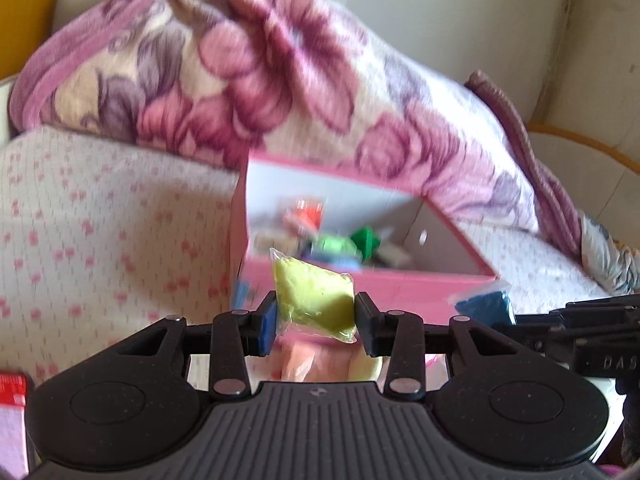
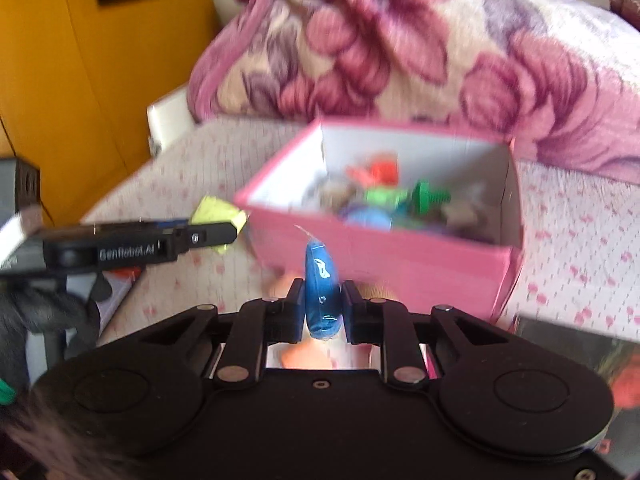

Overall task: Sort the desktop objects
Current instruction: 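Lower the yellow bag into the box with the left tool while the right tool drops the blue bag in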

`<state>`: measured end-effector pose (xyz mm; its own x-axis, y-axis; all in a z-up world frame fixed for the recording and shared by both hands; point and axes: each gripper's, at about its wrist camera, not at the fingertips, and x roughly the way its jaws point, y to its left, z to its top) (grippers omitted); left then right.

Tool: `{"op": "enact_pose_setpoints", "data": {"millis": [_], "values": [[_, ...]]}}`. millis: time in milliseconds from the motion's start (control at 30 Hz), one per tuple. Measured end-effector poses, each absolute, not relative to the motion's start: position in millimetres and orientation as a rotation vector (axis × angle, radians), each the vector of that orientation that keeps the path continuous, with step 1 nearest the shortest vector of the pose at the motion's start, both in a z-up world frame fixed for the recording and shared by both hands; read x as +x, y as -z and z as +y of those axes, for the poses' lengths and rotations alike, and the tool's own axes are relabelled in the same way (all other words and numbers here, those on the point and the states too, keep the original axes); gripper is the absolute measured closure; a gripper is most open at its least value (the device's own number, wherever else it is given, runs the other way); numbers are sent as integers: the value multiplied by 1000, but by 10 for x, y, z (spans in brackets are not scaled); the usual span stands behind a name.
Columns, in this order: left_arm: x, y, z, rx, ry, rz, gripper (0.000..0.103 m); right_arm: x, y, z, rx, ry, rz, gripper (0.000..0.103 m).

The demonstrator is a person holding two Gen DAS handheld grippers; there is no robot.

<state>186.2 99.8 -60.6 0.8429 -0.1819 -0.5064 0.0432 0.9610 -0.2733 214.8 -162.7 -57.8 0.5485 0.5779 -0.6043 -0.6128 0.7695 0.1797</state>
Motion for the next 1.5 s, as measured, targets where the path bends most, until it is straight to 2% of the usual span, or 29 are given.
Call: {"op": "enact_pose_setpoints", "data": {"millis": [333, 500, 867, 1267, 1500], "values": [[2396, 398, 806, -123, 104, 496, 64, 2779, 352, -1658, 17, -655, 639, 85], [2767, 495, 721, -102, 78, 510, 64, 3157, 471, -1653, 34, -612, 677, 85], [3040, 788, 580, -43, 67, 561, 64, 3718, 796, -1505, -17, -555, 777, 85], [3157, 910, 730, -142, 56, 631, 64, 3947, 1039, -1371, -79, -530, 871, 85], [3184, 924, 689, -100, 40, 645, 64, 4006, 1143, -1371, -96, -506, 913, 85]]}}
